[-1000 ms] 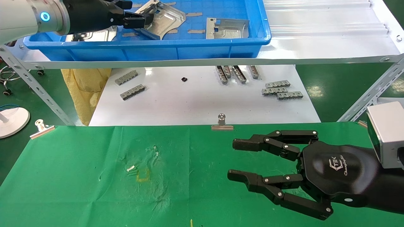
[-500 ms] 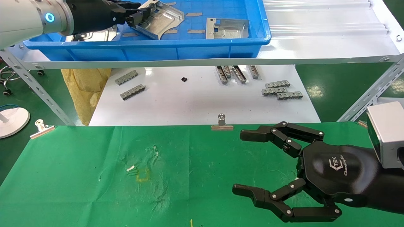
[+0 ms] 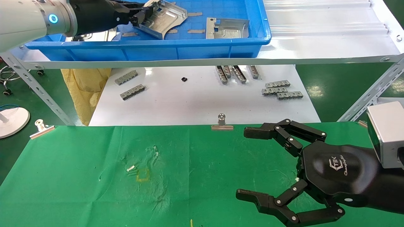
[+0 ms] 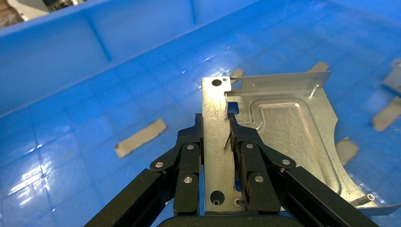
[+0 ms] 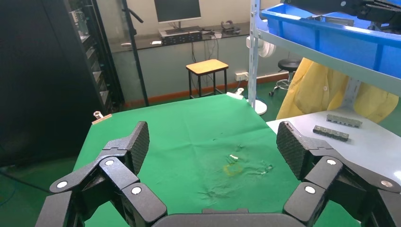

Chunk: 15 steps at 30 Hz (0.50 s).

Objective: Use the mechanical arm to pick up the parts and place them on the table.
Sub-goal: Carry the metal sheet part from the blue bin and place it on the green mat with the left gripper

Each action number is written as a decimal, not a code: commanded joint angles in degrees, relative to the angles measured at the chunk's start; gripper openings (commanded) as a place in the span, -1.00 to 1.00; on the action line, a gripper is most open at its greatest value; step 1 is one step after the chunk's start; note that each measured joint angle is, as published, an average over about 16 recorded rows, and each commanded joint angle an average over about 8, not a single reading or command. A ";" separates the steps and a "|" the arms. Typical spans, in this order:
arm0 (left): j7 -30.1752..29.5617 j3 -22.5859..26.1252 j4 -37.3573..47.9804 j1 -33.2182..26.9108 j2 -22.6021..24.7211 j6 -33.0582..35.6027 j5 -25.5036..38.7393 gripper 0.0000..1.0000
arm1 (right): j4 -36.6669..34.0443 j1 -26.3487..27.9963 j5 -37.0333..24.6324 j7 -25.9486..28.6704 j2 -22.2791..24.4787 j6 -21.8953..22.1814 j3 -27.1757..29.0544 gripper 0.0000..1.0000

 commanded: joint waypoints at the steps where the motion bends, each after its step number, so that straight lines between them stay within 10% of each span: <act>1: 0.18 -0.20 -0.17 -0.05 -0.13 0.35 -0.29 -1.00 | 0.00 0.00 0.00 0.00 0.00 0.00 0.00 1.00; 15: 4.77 -3.70 -4.26 -1.27 -5.45 21.70 -5.86 -1.00 | 0.00 0.00 0.00 0.00 0.00 0.00 0.00 1.00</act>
